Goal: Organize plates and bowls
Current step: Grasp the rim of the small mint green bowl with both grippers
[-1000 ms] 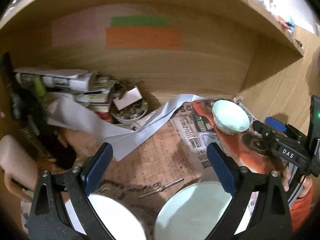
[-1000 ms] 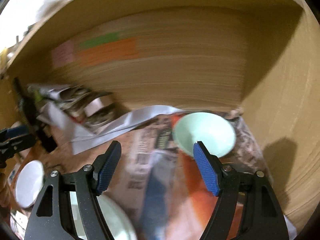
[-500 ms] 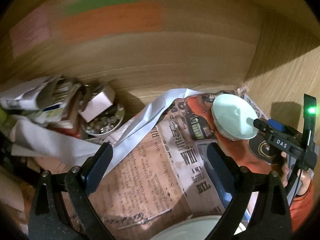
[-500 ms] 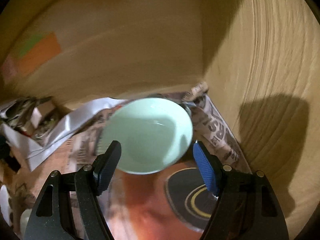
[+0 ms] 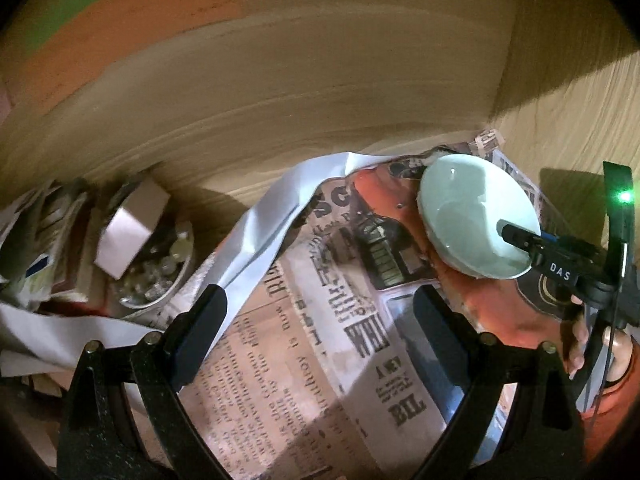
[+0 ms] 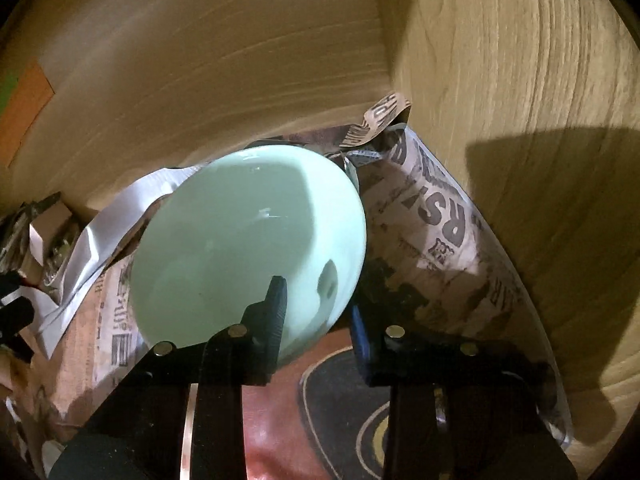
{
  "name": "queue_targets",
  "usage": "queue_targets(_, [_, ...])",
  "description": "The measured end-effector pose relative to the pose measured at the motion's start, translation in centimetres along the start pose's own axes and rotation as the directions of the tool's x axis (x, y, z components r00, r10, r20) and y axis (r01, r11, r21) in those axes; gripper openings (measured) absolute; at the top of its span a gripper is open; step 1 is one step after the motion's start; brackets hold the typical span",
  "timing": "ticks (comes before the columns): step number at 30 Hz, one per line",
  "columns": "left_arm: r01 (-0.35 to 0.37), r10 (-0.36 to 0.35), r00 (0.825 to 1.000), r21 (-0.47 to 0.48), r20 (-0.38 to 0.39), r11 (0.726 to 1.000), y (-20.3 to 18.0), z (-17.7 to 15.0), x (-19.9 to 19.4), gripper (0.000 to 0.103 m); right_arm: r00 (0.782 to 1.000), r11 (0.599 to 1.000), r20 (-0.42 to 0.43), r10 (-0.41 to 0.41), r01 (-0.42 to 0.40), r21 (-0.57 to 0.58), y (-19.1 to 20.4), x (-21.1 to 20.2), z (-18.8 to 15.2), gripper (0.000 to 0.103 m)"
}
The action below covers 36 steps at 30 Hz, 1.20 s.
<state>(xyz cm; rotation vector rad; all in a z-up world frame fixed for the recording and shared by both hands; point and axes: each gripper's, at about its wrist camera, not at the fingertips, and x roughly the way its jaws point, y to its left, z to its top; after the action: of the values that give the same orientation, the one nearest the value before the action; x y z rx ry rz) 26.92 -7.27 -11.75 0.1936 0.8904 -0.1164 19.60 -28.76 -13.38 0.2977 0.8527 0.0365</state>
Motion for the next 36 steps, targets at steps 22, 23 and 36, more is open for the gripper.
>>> queue_targets(22, [0.074, -0.066, 0.978, 0.034, -0.2, 0.997, -2.5, 0.4, 6.4, 0.039, 0.98, 0.967, -0.078, 0.182, -0.192, -0.168, 3.5, 0.4, -1.7, 0.022])
queue_targets(23, [0.092, -0.085, 0.974, 0.026, -0.208, 0.995, -2.6, 0.3, 6.5, 0.033, 0.98, 0.966, -0.077, 0.183, -0.194, -0.169, 3.7, 0.6, -1.8, 0.022])
queue_targets(36, [0.094, -0.08, 0.975, 0.058, -0.206, 0.994, -4.1, -0.7, 5.8, 0.017, 0.983, 0.968, -0.041, 0.178, -0.182, -0.171, 4.2, -0.9, -1.4, 0.021])
